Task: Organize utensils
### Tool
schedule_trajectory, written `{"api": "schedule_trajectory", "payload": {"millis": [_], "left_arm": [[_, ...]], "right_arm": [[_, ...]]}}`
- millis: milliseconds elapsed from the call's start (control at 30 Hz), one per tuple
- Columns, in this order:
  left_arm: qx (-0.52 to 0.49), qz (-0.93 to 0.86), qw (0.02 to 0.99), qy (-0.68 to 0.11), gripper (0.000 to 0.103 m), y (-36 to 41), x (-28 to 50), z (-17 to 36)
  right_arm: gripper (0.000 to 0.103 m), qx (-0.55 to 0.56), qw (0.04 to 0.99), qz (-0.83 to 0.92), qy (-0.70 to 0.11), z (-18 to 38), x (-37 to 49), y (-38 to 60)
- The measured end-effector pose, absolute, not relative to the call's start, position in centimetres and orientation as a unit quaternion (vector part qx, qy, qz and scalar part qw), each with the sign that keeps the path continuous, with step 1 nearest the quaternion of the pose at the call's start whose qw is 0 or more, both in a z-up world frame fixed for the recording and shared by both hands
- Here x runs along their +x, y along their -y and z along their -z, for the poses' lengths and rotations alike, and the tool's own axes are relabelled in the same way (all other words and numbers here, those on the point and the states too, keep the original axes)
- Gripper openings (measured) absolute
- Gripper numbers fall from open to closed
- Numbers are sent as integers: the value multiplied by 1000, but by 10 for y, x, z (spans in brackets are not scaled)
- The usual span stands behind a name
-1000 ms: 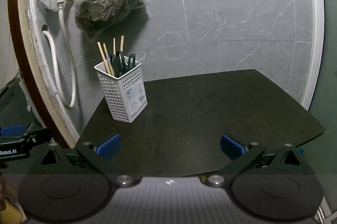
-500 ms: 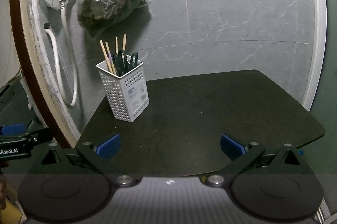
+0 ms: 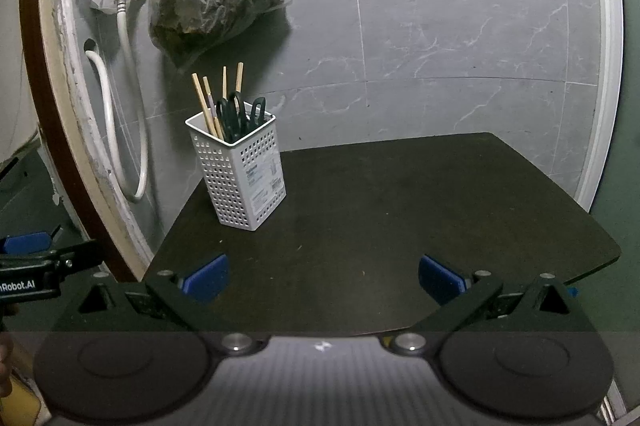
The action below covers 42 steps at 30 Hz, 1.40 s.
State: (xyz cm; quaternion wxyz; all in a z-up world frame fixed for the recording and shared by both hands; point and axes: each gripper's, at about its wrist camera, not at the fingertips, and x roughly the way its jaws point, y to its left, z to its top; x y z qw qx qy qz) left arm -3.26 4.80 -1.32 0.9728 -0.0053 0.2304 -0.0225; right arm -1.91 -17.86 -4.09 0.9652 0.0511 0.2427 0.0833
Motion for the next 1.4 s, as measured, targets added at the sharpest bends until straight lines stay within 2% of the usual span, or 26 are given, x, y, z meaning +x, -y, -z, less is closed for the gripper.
{"api": "schedule_trajectory", "payload": {"millis": [1400], "left_arm": [[-7, 31, 970, -243, 102, -51, -12, 23]], "right_arm": [[103, 51, 961, -79, -259, 46, 2, 176]]}}
